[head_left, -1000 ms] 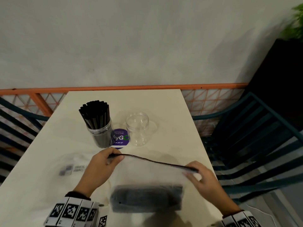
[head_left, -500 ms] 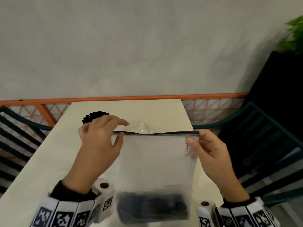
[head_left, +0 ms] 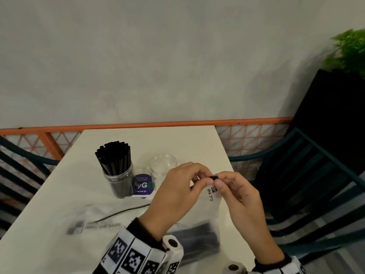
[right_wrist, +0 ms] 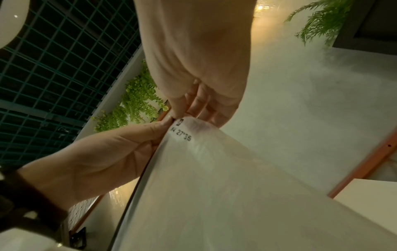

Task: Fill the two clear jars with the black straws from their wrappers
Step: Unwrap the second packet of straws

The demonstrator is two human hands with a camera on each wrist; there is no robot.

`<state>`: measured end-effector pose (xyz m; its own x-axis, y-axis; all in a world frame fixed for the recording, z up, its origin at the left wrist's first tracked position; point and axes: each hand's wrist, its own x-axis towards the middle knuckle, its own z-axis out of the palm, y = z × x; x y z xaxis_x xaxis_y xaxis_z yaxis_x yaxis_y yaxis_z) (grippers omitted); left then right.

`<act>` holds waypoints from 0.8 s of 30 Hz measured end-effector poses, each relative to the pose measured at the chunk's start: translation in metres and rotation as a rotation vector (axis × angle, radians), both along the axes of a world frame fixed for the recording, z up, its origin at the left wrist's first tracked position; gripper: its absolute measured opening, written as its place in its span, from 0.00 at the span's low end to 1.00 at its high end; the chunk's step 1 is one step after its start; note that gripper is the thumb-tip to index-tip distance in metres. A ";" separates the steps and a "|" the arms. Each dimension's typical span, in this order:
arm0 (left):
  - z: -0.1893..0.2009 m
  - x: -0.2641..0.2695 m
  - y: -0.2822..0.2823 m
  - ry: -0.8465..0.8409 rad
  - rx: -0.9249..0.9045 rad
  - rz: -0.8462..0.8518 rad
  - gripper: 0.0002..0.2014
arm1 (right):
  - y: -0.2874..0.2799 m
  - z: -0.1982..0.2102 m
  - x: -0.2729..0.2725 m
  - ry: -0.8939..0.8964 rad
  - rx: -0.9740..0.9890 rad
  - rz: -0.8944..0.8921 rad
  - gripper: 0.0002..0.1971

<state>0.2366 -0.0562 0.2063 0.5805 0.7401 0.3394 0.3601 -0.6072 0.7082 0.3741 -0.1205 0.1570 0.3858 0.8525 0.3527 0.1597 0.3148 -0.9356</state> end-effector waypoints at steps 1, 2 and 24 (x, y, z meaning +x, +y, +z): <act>-0.001 -0.001 -0.001 0.023 -0.002 -0.001 0.04 | 0.000 -0.001 -0.001 -0.001 -0.006 0.006 0.06; -0.002 -0.001 -0.002 0.053 0.016 0.005 0.04 | 0.001 -0.001 -0.003 -0.015 -0.009 0.012 0.05; -0.030 -0.087 0.030 0.131 0.137 0.193 0.11 | 0.003 0.002 0.032 0.077 0.082 -0.053 0.09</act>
